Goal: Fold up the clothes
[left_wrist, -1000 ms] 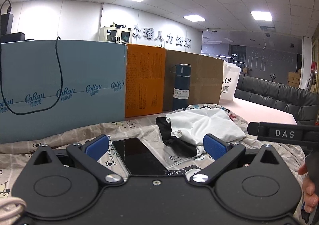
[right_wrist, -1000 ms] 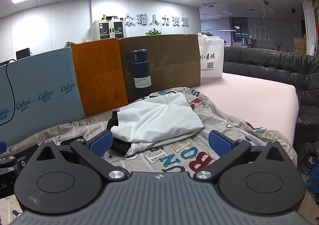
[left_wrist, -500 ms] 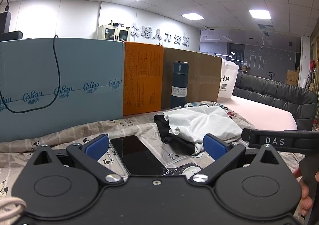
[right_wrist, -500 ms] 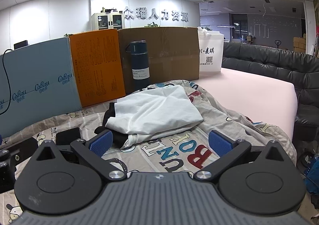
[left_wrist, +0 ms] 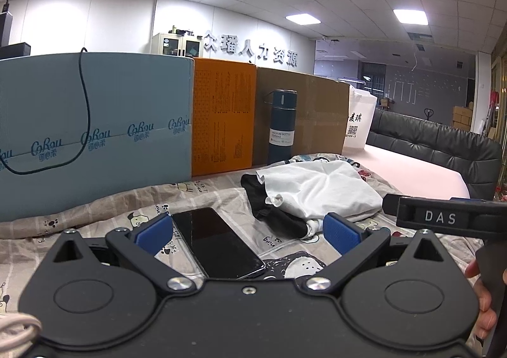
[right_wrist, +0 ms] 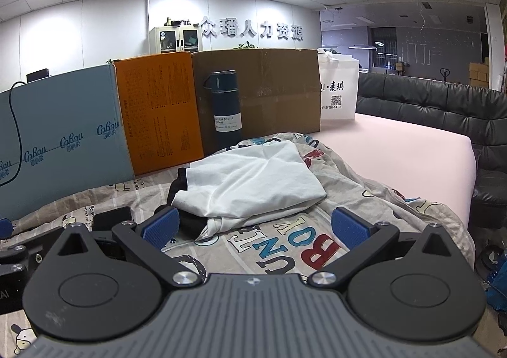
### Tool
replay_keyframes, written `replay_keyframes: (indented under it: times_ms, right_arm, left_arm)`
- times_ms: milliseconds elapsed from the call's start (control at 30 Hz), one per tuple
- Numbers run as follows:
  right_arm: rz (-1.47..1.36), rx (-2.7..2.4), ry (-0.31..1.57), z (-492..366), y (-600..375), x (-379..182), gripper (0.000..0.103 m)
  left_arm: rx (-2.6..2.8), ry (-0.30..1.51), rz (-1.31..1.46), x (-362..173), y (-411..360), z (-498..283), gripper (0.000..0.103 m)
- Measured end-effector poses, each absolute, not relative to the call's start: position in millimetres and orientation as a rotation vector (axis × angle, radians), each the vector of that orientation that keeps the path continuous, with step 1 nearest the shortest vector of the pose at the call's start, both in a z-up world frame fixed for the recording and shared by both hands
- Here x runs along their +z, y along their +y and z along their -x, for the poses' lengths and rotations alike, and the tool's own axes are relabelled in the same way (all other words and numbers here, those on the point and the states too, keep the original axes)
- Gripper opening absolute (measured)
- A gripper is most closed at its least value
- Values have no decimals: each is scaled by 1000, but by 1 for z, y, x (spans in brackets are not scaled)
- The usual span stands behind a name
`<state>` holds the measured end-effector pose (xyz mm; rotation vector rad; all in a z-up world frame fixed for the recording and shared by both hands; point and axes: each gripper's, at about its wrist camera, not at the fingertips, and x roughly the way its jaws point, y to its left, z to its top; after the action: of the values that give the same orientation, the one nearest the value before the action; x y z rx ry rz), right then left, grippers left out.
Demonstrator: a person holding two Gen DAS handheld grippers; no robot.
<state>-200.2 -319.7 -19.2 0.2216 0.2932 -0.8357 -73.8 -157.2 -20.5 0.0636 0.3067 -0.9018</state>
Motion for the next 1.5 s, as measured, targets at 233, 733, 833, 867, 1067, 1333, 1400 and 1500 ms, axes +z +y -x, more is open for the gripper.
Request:
replay_keyframes:
  times_ms: [233, 733, 833, 867, 1067, 1333, 1400, 1500]
  right_arm:
    - [-223, -848, 302, 199, -324, -24, 103]
    - [-211, -843, 307, 199, -321, -25, 103]
    - [-210, -846, 310, 198, -321, -25, 103]
    - [-210, -844, 309, 198, -321, -25, 103]
    - [-203, -842, 312, 198, -320, -26, 103]
    - [-200, -847, 309, 198, -319, -26, 103]
    - [-199, -845, 309, 198, -320, -26, 103]
    - [-196, -844, 309, 198, -319, -26, 103]
  left_arm:
    - [-902, 312, -80, -24, -160, 75, 103]
    - [-900, 318, -92, -26, -162, 77, 103]
    - [-902, 318, -92, -26, -162, 77, 103]
    - [-901, 319, -92, -26, -162, 77, 103]
    - [-902, 320, -93, -26, -161, 76, 103]
    - [-904, 320, -94, -26, -162, 76, 103]
    - [-903, 321, -94, -27, -162, 76, 103]
    - [-902, 321, -93, -27, -162, 76, 103]
